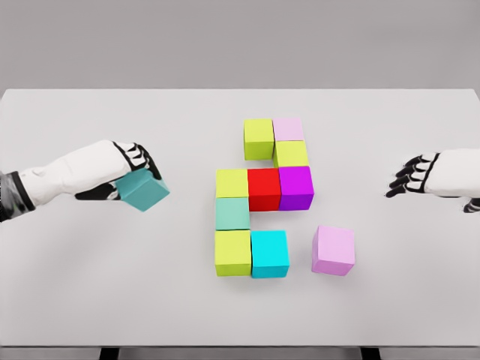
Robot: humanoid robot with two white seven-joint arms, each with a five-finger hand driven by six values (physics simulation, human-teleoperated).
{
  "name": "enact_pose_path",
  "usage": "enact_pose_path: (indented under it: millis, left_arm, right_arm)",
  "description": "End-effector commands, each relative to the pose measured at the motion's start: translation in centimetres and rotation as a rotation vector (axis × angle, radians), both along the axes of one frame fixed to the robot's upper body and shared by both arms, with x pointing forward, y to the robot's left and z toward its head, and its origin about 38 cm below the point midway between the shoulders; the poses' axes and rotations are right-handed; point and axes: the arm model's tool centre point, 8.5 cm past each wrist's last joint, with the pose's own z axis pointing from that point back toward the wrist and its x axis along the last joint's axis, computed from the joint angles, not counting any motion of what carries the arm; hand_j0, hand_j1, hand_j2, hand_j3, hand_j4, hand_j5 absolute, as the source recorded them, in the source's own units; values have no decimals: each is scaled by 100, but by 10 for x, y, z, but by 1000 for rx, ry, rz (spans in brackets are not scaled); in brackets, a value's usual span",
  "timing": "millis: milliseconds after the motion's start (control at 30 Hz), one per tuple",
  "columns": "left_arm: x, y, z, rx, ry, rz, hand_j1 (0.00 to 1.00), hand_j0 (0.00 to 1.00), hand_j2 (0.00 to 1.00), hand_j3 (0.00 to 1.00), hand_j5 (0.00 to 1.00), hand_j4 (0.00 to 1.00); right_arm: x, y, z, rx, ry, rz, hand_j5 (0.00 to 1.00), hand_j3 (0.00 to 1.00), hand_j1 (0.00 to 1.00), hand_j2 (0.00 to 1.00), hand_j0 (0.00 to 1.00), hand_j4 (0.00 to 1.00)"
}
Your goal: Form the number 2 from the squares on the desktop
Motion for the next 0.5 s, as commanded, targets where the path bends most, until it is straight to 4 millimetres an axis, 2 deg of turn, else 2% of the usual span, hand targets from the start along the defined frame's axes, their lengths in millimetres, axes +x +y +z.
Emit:
enact_pose_path:
  millis: [0,100,167,400,467]
  left_arm:
    - [1,-7,-6,-25,17,3,45,45,45,45,45,45]
    - [9,-11,-10,-46,40,58,45,45,45,45,45,45]
    - [15,-11,-10,-55,45,86,45,45,45,45,45,45]
    - [48,-22,-19,-106,91,148,45,45,45,45,45,45]
    - [57,-28,-22,-121,104,157,45,45,45,45,45,45]
  right_arm:
    - [-10,-19,-2,-48,28,-43,100,100,100,100,100,100]
    - [-17,-21,-27,-112,79,-27,100,100,100,100,100,100]
    - [-18,-19,-35,-118,95,-17,100,100,100,100,100,100]
    - [-13,18,-69,-104,127,86,100,100,100,100,100,100]
    - [-12,21,-70,-100,126,93,100,100,100,100,100,100]
